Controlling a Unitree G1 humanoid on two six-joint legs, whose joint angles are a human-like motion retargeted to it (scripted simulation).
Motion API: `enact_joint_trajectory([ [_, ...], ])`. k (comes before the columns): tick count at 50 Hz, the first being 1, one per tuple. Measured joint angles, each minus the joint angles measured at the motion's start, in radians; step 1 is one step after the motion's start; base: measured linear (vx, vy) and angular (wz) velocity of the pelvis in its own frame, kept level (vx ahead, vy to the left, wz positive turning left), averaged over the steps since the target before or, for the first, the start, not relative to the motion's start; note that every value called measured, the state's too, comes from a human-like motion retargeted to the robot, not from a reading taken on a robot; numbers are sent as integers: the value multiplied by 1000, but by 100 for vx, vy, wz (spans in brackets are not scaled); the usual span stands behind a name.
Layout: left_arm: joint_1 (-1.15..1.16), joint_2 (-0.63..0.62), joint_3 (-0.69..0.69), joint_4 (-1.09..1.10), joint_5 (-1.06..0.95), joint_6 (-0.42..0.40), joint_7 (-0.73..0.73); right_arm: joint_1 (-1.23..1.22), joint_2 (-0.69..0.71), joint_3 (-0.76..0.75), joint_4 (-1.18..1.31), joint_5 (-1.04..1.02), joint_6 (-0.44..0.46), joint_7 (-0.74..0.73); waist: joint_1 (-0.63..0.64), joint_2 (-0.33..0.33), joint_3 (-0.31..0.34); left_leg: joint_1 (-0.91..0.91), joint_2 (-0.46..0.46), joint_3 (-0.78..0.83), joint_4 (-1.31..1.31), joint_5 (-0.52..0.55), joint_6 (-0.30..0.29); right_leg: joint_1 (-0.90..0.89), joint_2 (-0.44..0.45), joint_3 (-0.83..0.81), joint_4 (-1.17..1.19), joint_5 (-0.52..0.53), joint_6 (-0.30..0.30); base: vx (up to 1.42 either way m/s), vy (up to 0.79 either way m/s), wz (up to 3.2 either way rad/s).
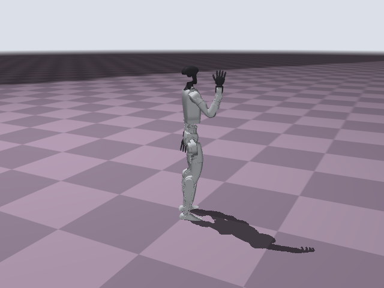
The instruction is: Upper body actions
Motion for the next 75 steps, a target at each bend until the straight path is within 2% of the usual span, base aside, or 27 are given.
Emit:
enact_joint_trajectory([
  [4,3,0,-1,-3,0,-3,-3,145,57,-31,-23,-36,11,197,-9,1,5,2,-1,0,-1,0,0,1,-1,-1,0,0,0,0,0,0],
  [7,5,4,-7,-1,-3,-7,-6,296,77,-36,-2,-181,22,253,-13,0,7,6,-2,-2,-3,-1,0,4,-1,-3,-1,0,1,0,0,0],
  [12,11,6,-10,1,-8,-11,-10,563,-21,13,119,-711,15,369,-24,-3,7,9,-4,-4,-3,-2,-1,9,-3,-5,-2,-1,1,0,0,0],
  [15,16,2,-9,3,-14,-13,-11,635,-81,108,251,-1099,26,439,-36,3,16,22,-3,0,-4,-3,-1,18,-2,-2,-1,-1,0,0,0,0],
  [16,15,1,-7,2,-15,-13,-13,640,-84,145,300,-1150,17,466,-39,5,23,28,-2,4,-4,-3,-1,21,-1,1,0,0,0,0,0,0],
  [20,9,-3,-2,-5,-10,-15,-23,640,-39,247,468,-1173,-13,473,-47,13,43,41,0,18,-5,-3,0,28,2,13,1,4,-2,-2,1,-9],
  [25,9,-2,-12,-10,-2,-19,-33,638,10,253,524,-1189,14,439,-57,15,39,37,0,10,-3,-2,-4,25,-4,7,0,5,-1,0,0,0],
  [36,12,-7,-19,-12,-7,-25,-35,594,28,222,527,-1069,24,400,-65,20,33,35,-5,1,-3,-6,-4,19,-9,-3,2,7,1,0,0,0],
  [40,13,-8,-20,-11,-11,-25,-35,578,60,220,524,-927,2,367,-64,22,29,32,-6,-5,-3,-6,-4,17,-10,-7,1,6,1,0,0,0],
  [47,12,-8,-17,-9,-18,-25,-39,520,166,257,500,-410,-60,313,-67,24,31,35,-10,-20,-3,-6,-3,22,-12,-23,2,3,1,0,0,0],
  [50,10,-10,-20,-11,-18,-25,-38,476,248,271,471,-195,-39,267,-60,25,34,42,-13,-24,-5,-7,-2,27,-13,-29,2,3,-1,0,0,0],
  [55,11,-11,-30,-20,-16,-30,-32,369,395,316,429,355,-11,180,-44,24,38,57,-16,-33,-9,-9,0,38,-11,-41,2,2,-2,0,0,0],
  [57,16,-8,-36,-22,-17,-34,-29,322,414,339,437,489,6,170,-46,22,35,62,-18,-43,-11,-11,0,41,-11,-51,3,0,-2,2,0,24],
  [60,24,-3,-41,-19,-24,-42,-26,257,393,402,468,448,45,199,-64,21,26,71,-23,-65,-15,-17,0,44,-13,-75,4,-3,-2,1,-1,36],
  [65,22,-4,-14,-10,-37,-36,-26,189,374,591,527,169,61,246,-88,19,24,87,-26,-82,-21,-24,-2,48,-15,-95,7,-5,-2,0,0,13],
  [67,13,-8,-6,-11,-40,-32,-24,179,401,629,537,119,64,232,-74,19,33,89,-22,-77,-19,-22,-1,52,-12,-89,7,-5,-3,0,0,0],
  [72,-2,-7,-18,-27,-9,-36,-25,184,442,634,539,111,15,87,-28,11,45,80,-17,-73,-12,-13,-1,63,-7,-79,3,-6,-4,0,0,0],
  [75,7,-3,-31,-35,9,-43,-22,195,432,624,534,135,7,75,-30,6,41,79,-22,-94,-14,-11,-1,70,-9,-96,-1,-9,-2,3,-1,35],
])
